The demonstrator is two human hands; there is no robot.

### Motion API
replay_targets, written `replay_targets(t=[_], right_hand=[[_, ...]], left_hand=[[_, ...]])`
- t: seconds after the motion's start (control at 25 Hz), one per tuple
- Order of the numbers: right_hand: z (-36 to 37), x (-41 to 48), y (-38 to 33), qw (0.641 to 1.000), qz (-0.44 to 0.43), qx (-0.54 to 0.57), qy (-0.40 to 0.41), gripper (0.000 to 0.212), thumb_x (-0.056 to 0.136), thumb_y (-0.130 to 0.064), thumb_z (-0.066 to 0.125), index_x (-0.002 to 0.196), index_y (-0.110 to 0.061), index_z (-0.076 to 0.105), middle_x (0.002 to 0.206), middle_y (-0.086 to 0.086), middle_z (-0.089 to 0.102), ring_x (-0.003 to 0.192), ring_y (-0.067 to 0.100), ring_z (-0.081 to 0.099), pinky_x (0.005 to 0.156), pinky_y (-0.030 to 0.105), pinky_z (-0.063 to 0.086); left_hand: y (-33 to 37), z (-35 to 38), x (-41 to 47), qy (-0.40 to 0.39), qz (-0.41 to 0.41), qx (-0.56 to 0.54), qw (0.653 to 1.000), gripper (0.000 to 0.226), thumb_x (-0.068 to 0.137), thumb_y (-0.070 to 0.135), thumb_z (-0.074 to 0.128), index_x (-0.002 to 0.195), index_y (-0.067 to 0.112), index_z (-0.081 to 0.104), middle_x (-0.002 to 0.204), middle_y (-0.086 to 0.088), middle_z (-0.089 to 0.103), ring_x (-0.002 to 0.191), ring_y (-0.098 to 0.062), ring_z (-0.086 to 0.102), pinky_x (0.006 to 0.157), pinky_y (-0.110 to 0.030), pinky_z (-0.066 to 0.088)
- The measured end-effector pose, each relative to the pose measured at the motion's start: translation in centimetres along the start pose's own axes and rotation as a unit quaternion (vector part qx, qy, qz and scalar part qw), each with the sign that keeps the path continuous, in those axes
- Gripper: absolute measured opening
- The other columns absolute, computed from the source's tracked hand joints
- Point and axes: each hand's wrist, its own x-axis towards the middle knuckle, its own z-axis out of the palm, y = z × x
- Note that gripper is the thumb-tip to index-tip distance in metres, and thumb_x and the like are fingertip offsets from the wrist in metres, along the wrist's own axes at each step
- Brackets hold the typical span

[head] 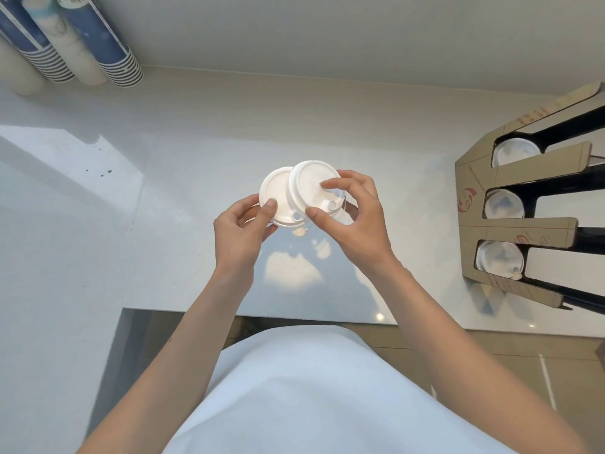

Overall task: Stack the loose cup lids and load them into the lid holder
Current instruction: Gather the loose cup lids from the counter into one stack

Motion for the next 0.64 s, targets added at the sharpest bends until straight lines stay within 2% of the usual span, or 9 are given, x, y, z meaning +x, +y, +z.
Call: replay_targets(t=[0.24, 0.4, 0.52, 0.56, 0.64], right_hand=[[-1.5, -0.7, -2.0, 0.998, -0.039, 0.009, 0.039, 0.036, 0.078, -0.022, 0.081, 0.112, -0.019, 0.069, 0.134, 0.002, 0.048, 0.13, 0.008, 0.049, 0.106, 0.04, 0.049], [-3.5, -1.4, -3.6, 0.992, -0.063, 0.044, 0.096, 0.019, 0.093, -0.012, 0.066, 0.111, -0.015, 0.07, 0.133, 0.004, 0.052, 0.124, 0.001, 0.052, 0.105, 0.035, 0.05], [-5.4, -1.5, -4.9, 0.987, -0.076, 0.057, 0.132, 0.017, 0.097, -0.01, 0.06, 0.108, -0.018, 0.07, 0.129, -0.002, 0.055, 0.122, 0.0, 0.054, 0.1, 0.035, 0.052], [-6.2, -1.5, -5.4, 0.985, -0.079, 0.061, 0.141, 0.017, 0.097, -0.009, 0.06, 0.108, -0.017, 0.07, 0.128, -0.002, 0.056, 0.122, 0.001, 0.054, 0.097, 0.032, 0.053], [-7.5, -1.5, -6.4, 0.98, -0.083, 0.08, 0.161, 0.017, 0.096, -0.006, 0.061, 0.109, -0.011, 0.07, 0.13, 0.003, 0.057, 0.124, 0.007, 0.054, 0.088, 0.014, 0.051]], left_hand=[[2.6, 2.2, -1.0, -0.05, 0.055, 0.023, 0.997, 0.038, 0.092, 0.02, 0.073, 0.127, 0.009, 0.067, 0.104, -0.014, 0.077, 0.096, -0.019, 0.076, 0.082, -0.027, 0.062], [4.5, 4.7, -2.2, -0.086, 0.083, 0.032, 0.992, 0.034, 0.091, 0.016, 0.072, 0.124, 0.009, 0.068, 0.099, -0.012, 0.077, 0.09, -0.018, 0.077, 0.08, -0.028, 0.062], [5.8, 6.8, -3.2, -0.107, 0.104, 0.036, 0.988, 0.032, 0.091, 0.015, 0.072, 0.122, 0.01, 0.068, 0.096, -0.01, 0.077, 0.085, -0.014, 0.077, 0.081, -0.029, 0.063], [6.2, 7.6, -3.5, -0.113, 0.112, 0.038, 0.987, 0.032, 0.091, 0.016, 0.072, 0.122, 0.01, 0.069, 0.096, -0.011, 0.077, 0.084, -0.013, 0.077, 0.081, -0.03, 0.063], [7.1, 9.0, -4.2, -0.122, 0.13, 0.049, 0.983, 0.034, 0.091, 0.02, 0.073, 0.124, 0.011, 0.069, 0.099, -0.012, 0.077, 0.083, -0.012, 0.077, 0.083, -0.031, 0.063]])
